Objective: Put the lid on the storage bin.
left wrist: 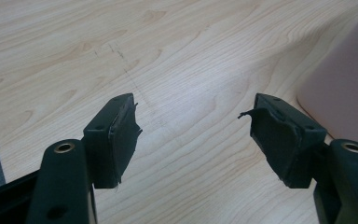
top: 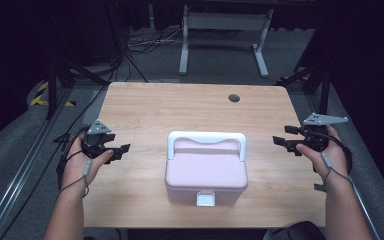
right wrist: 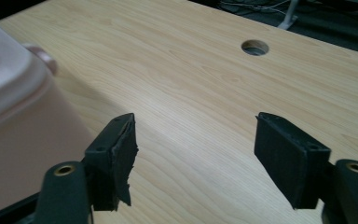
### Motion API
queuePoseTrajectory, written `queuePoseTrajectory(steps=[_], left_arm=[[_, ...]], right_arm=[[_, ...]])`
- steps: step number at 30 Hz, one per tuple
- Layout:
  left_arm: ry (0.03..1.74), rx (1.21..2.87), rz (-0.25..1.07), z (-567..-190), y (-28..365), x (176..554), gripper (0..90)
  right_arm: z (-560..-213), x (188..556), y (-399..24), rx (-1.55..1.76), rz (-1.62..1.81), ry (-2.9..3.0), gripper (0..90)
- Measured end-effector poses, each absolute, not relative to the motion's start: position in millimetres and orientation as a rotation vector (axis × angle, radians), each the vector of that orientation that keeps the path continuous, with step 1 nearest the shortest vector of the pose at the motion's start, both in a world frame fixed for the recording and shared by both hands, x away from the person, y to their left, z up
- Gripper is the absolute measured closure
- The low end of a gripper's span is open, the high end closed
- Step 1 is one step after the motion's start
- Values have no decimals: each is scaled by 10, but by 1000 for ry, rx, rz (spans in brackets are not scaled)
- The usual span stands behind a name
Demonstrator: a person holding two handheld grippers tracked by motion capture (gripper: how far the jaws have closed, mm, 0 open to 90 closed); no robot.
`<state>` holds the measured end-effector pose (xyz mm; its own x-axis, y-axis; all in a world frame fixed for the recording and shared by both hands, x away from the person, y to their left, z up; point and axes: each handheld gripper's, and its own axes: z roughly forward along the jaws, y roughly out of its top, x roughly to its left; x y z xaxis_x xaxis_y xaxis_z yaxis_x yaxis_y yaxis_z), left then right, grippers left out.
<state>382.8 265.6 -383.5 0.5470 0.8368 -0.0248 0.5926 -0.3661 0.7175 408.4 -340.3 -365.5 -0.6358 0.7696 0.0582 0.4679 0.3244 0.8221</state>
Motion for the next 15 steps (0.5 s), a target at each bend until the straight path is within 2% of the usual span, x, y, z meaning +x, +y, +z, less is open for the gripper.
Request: queuePoseTrajectory(steps=[6, 15], left_arm=[[1154, 2110, 447, -3910, 2636, 3880, 322], [1174, 2120, 426, -4003, 2635, 3954, 319]], right_arm=[[-3833, 4168, -3488, 1198, 1176, 2256, 231], [-4092, 4264, -3549, 1285, 1109, 2279, 204]])
